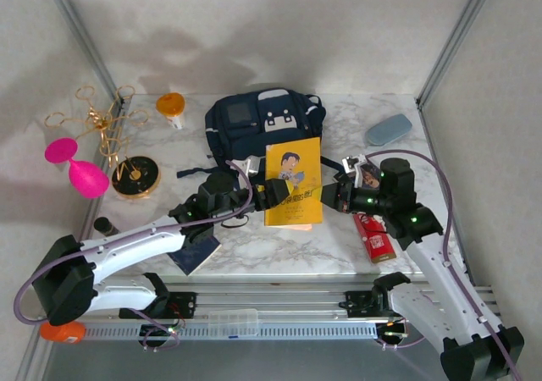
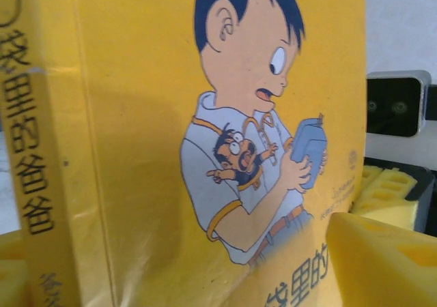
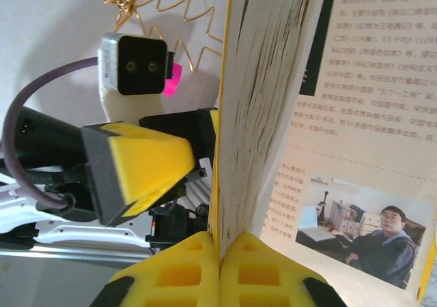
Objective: Pack the student bag
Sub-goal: Pass the book.
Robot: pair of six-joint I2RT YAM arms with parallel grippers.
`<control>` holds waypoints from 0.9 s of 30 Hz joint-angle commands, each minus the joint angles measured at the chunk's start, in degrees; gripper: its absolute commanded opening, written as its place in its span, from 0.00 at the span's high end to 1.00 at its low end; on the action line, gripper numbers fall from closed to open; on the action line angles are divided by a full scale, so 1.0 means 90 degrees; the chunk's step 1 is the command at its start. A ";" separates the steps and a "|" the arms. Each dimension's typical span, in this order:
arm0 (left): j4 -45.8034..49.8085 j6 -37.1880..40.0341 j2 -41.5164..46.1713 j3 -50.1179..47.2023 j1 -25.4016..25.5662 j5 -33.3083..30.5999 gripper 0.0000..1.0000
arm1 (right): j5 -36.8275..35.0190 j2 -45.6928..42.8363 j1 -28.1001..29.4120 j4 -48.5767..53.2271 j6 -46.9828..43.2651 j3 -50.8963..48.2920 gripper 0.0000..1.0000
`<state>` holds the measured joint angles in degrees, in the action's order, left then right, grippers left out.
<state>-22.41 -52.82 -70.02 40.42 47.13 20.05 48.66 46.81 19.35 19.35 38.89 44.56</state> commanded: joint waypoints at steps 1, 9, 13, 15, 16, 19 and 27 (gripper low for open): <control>-0.0703 -0.0221 -0.0041 0.0033 -0.0005 0.0408 0.34 | 0.0252 -0.0179 -0.0048 -0.0583 0.0037 0.0043 1.00; -0.0911 -0.0248 -0.0002 0.0037 0.0008 0.0401 0.85 | -0.0157 0.0021 -0.0095 -0.0027 -0.0324 -0.0216 0.98; -0.0974 -0.0253 -0.0022 0.0184 0.0007 0.0458 0.97 | -0.0327 0.0020 -0.0126 0.0129 -0.0476 -0.0177 0.63; -0.1132 -0.0307 -0.0023 0.0237 0.0005 0.0439 0.99 | -0.0728 0.0052 -0.0193 0.0527 -0.0625 -0.0144 0.45; -0.1230 -0.0352 -0.0040 0.0285 0.0007 0.0443 1.00 | -0.0854 0.0067 -0.0244 0.0635 -0.0649 -0.0177 0.37; -0.1572 -0.0549 -0.0160 0.0446 0.0016 0.0588 1.00 | -0.0165 0.0151 -0.0314 0.0182 -0.0480 -0.0418 0.09; -0.1665 -0.0713 -0.0452 0.0584 -0.0010 0.0547 1.00 | 0.1677 0.0051 -0.0304 -0.2330 0.1064 -0.1007 0.08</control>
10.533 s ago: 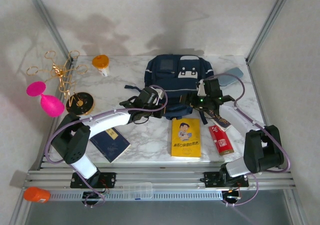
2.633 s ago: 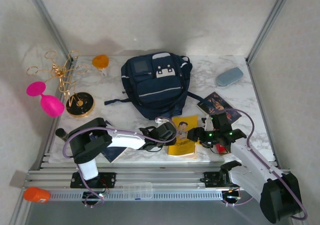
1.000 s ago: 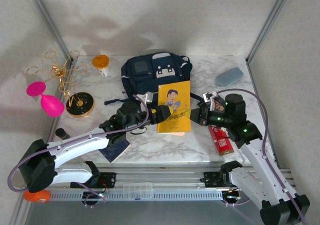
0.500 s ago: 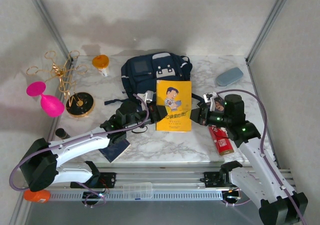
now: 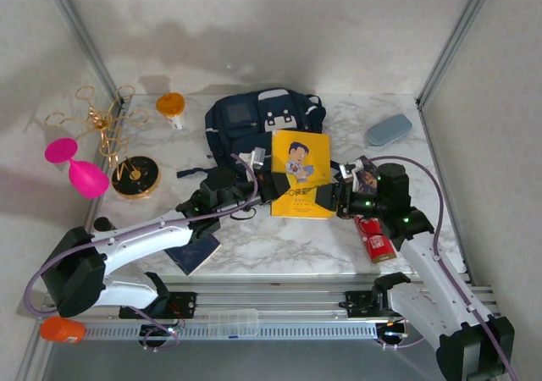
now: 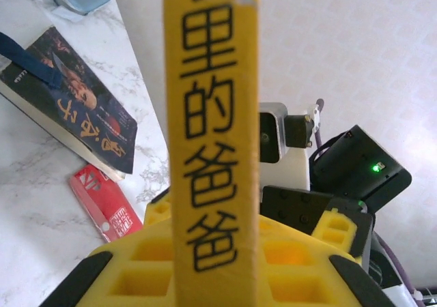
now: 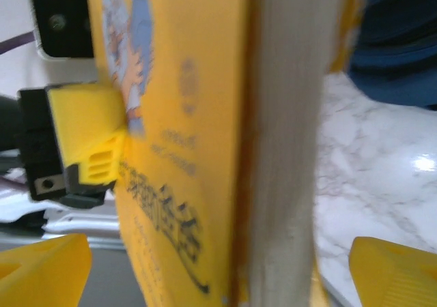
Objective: Pack the student bag
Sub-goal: Pass the book.
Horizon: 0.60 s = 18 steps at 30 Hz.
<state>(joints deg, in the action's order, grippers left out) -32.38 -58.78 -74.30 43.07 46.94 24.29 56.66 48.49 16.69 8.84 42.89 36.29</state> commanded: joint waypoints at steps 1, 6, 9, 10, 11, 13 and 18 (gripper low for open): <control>-0.0373 0.0010 0.0029 0.0303 0.0000 -0.0009 1.00 | 0.0800 -0.0154 -0.0008 -0.1218 0.0640 -0.0059 0.15; 0.0672 0.0457 0.0025 0.0443 -0.0078 -0.0381 1.00 | 0.0127 -0.0128 -0.0038 -0.0242 0.0114 0.0211 0.56; 0.1073 0.0615 -0.0015 0.0564 -0.0100 -0.0404 1.00 | -0.0039 0.0043 -0.0047 -0.0122 0.0123 0.0187 0.80; 0.1125 0.0640 -0.0028 0.0581 -0.0098 -0.0397 1.00 | -0.0067 0.0084 -0.0047 -0.0107 0.0119 0.0205 0.89; 0.1137 0.0683 -0.0027 0.0586 -0.0098 -0.0378 1.00 | -0.0129 0.0103 -0.0047 -0.0037 0.0063 0.0254 0.96; 0.1256 0.0855 -0.0037 0.0653 -0.0109 -0.0329 0.93 | -0.0523 0.0126 -0.0081 0.0338 -0.0180 0.0448 1.00; 0.3838 0.2361 -0.0211 0.1639 -0.0208 -0.1813 0.46 | -0.1452 0.0189 -0.0563 0.1368 -0.0724 0.1062 1.00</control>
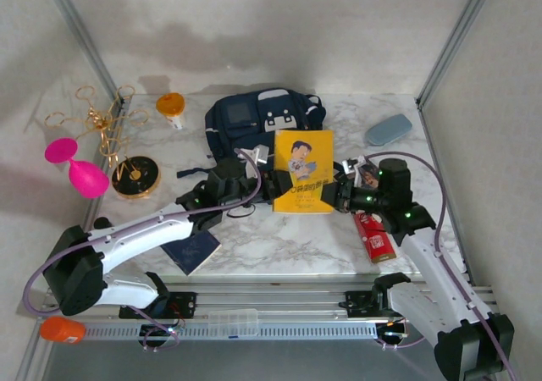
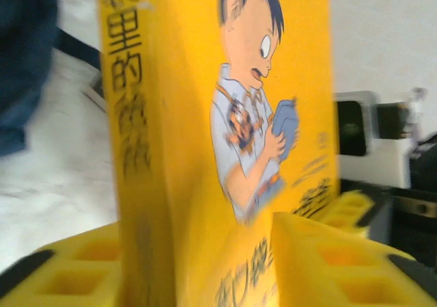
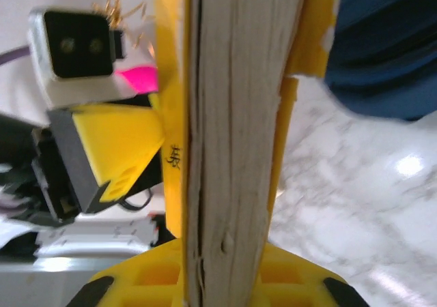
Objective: Pack the student bag
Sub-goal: Pass the book, then open the student bag at the center of the table.
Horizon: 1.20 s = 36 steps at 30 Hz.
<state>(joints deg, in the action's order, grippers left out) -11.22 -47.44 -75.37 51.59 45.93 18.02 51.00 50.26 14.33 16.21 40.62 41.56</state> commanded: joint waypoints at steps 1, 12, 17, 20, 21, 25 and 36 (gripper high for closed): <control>0.1975 0.1445 -0.0215 0.0936 -0.0103 -0.1496 0.41 | -0.1153 0.0002 -0.0427 0.0803 -0.0584 0.0607 1.00; 0.3536 0.4882 -0.2630 0.2722 -0.0100 -0.3287 0.32 | -0.2180 0.0147 -0.1454 0.1040 -0.0822 0.0740 1.00; 0.3597 0.5638 -0.3340 0.3095 -0.0313 -0.3806 0.24 | -0.1870 0.0183 -0.1606 0.0882 -0.0752 0.0492 1.00; 0.3732 0.5979 -0.3817 0.3453 -0.0401 -0.3705 0.22 | -0.1770 0.0190 -0.1618 0.0757 -0.0653 0.0332 1.00; 0.3718 0.6074 -0.3981 0.3567 -0.0415 -0.3765 0.21 | -0.1746 0.0187 -0.1626 0.0717 -0.0628 0.0305 1.00; 0.3916 0.6295 -0.4557 0.4038 -0.0526 -0.3793 0.20 | -0.1667 0.0315 -0.1654 0.0732 -0.0682 0.0361 1.00; 0.4047 0.6387 -0.5144 0.4478 -0.0725 -0.2778 0.30 | -0.1576 0.0392 -0.1741 0.0620 -0.0636 0.0336 1.00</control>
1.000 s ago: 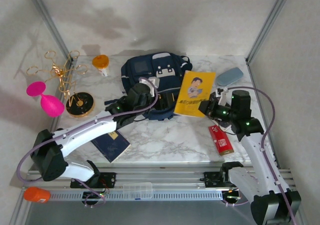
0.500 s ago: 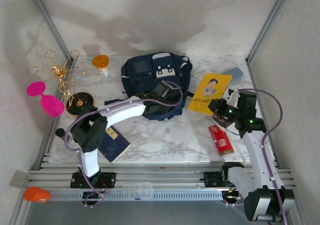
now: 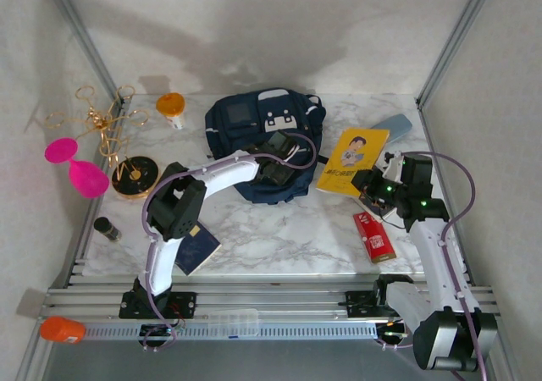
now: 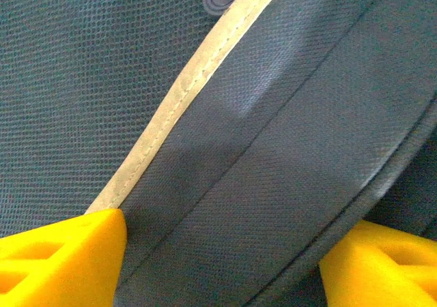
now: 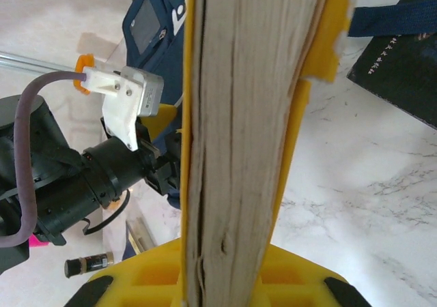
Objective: Pack the student bag
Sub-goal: Open the student bag at the center of the table, then place the book in the student bag.
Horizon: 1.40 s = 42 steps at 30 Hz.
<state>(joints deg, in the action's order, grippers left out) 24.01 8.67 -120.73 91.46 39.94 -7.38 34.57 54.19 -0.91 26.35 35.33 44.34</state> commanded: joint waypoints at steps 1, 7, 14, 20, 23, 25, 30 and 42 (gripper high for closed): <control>0.0284 0.0141 -0.0180 0.0180 -0.0091 0.0144 0.33 | 0.0308 -0.0027 -0.0054 -0.0561 -0.0006 -0.0004 1.00; 0.0469 0.0430 -0.0286 0.0489 -0.0119 -0.0030 0.69 | 0.0349 0.0009 -0.0056 -0.0581 0.0021 -0.0058 1.00; 0.0712 0.0528 0.0019 0.0884 -0.0112 -0.0010 1.00 | 0.0417 -0.0009 -0.0069 -0.0486 -0.0059 -0.0070 1.00; 0.0657 0.0521 0.0968 0.0908 0.0019 -0.0228 1.00 | 0.0631 -0.0060 -0.0070 0.0009 -0.0250 0.0093 1.00; 0.0648 0.0394 0.1362 0.0960 0.0044 -0.0589 1.00 | 0.1005 -0.0156 -0.0063 0.0180 -0.0290 0.0103 1.00; 0.0761 0.0331 0.1536 0.1092 0.0044 -0.0772 1.00 | 0.1208 -0.0140 -0.0029 0.0376 -0.0307 0.0092 1.00; 0.0607 0.0348 0.1860 0.1277 0.0059 -0.0991 1.00 | 0.1712 -0.0229 0.0355 -0.0121 0.0214 -0.0061 1.00; 0.0829 0.0080 0.1978 0.1060 0.0474 -0.1341 1.00 | 0.1196 -0.0657 0.0932 0.1333 -0.0362 0.0904 1.00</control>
<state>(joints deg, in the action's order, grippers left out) 33.80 12.03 -106.59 100.99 42.37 -16.34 41.17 51.16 7.22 37.85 35.16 48.62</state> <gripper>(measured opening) 0.035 0.135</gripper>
